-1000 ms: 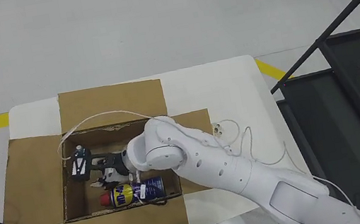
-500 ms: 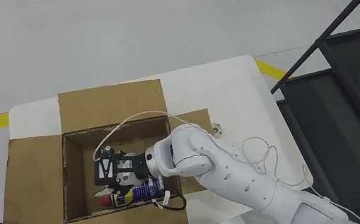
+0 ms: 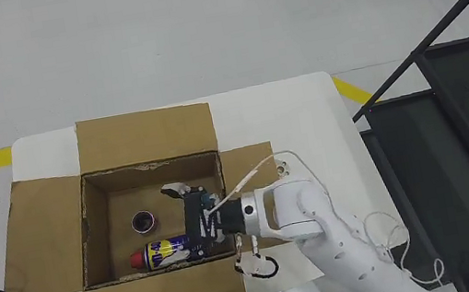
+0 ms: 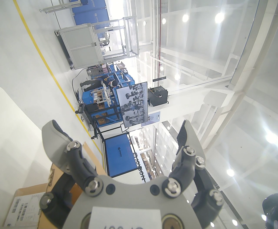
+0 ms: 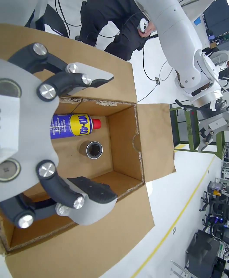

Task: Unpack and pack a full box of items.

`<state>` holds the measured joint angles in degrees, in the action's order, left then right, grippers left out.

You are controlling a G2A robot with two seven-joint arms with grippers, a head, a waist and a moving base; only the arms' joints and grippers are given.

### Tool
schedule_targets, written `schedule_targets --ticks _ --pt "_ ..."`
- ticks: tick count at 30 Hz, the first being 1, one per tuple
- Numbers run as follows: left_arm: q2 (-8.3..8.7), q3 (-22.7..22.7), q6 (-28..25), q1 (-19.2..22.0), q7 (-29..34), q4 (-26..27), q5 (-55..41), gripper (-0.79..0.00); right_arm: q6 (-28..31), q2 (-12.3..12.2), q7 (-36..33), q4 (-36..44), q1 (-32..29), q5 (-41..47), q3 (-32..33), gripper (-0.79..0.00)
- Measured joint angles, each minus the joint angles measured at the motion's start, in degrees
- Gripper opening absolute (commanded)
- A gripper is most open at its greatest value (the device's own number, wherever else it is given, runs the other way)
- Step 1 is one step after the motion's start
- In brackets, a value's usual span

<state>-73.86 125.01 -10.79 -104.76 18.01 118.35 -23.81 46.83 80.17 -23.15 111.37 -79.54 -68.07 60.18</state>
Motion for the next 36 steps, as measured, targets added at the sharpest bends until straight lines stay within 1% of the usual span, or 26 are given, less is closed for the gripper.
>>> schedule_targets --ticks 5,14,20,22,25,30,36 --pt "0.00 0.0 0.0 0.0 0.0 0.0 0.0 0.000 0.7 -1.2 4.1 2.3 -4.3 -3.0 3.8 0.000" --pt "0.00 0.0 0.0 0.0 0.0 0.0 0.0 0.000 2.2 -3.3 11.2 4.1 -11.1 -6.0 11.3 0.000" --pt "0.00 0.0 0.0 0.0 0.0 0.0 0.0 0.000 4.8 -4.6 17.2 4.0 -15.5 -6.8 17.3 0.000" --pt "0.00 0.0 0.0 0.0 0.0 0.0 0.0 0.000 5.3 -5.0 18.0 3.6 -16.7 -7.3 18.9 0.000" --pt "0.00 0.0 0.0 0.0 0.0 0.0 0.0 0.000 4.5 -5.5 18.3 2.7 -18.7 -8.2 21.6 0.000" --pt "0.00 0.0 0.0 0.0 0.0 0.0 0.0 0.000 4.4 -6.3 21.7 0.8 -21.5 -8.4 25.5 0.000" --pt "0.00 0.0 0.0 0.0 0.0 0.0 0.0 0.000 1.7 -7.0 26.1 -0.9 -25.3 -9.9 30.1 0.000"
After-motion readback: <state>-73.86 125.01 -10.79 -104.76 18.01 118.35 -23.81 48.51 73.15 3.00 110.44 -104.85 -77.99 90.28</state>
